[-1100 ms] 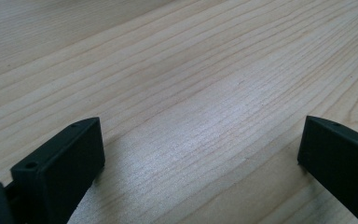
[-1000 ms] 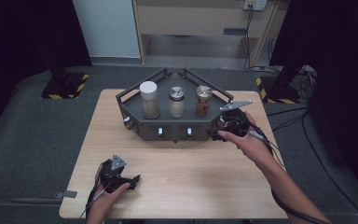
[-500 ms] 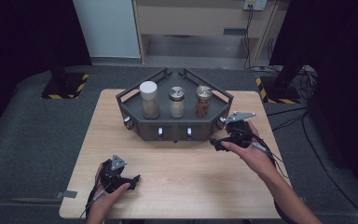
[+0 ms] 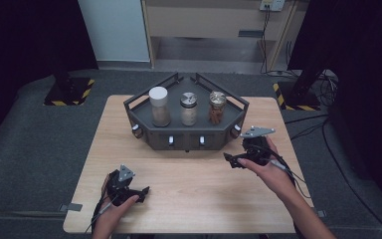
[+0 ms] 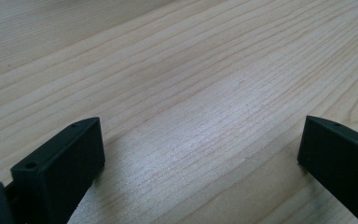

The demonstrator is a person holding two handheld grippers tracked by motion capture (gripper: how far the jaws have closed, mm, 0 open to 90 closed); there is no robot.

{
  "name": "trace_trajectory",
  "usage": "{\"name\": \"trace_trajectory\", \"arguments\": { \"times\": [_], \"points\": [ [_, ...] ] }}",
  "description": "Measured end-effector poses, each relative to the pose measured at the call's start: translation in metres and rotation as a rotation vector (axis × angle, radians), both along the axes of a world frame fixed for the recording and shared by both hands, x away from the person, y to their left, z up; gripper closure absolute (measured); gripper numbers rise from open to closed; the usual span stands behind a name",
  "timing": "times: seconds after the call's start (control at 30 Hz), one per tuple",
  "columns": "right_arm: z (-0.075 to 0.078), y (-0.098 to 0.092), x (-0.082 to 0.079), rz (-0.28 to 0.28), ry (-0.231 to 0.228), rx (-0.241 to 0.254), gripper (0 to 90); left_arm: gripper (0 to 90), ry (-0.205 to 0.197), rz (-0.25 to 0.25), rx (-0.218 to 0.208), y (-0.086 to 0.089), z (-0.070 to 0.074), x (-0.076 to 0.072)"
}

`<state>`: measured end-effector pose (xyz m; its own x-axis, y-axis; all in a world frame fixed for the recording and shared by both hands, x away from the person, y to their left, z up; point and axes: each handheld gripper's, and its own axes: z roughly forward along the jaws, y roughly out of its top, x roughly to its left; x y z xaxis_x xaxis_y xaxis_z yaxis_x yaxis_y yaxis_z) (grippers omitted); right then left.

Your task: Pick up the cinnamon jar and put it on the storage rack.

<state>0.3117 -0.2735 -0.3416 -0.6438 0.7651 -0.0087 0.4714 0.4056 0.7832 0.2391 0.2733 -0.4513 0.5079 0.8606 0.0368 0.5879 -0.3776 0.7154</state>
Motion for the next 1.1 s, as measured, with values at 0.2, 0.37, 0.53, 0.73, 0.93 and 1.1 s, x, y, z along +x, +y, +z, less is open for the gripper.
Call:
{"name": "trace_trajectory", "arguments": {
  "times": [0.2, 0.37, 0.53, 0.73, 0.93, 1.1],
  "points": [
    [-0.010, -0.004, -0.005, -0.012, 0.015, 0.008, 3.7, 0.0, -0.001, 0.001, 0.000, 0.000, 0.000, 0.000],
    [-0.016, -0.008, -0.008, -0.015, 0.030, 0.015, 4.0, 0.0, -0.003, 0.002, 0.000, 0.000, 0.000, -0.001],
    [-0.024, -0.010, -0.011, -0.018, 0.045, 0.016, 4.0, 0.0, -0.003, 0.002, 0.000, 0.000, 0.000, -0.001],
    [-0.034, -0.010, -0.013, -0.019, 0.064, 0.020, 4.0, 0.0, -0.003, 0.002, 0.000, 0.000, 0.000, -0.001],
    [-0.042, -0.010, -0.016, -0.017, 0.077, 0.024, 3.9, 0.0, -0.003, 0.002, 0.000, 0.000, 0.000, -0.001],
    [-0.055, -0.008, -0.018, -0.016, 0.097, 0.024, 4.0, 0.0, -0.003, 0.003, 0.000, 0.000, 0.000, -0.001]
  ]
}}
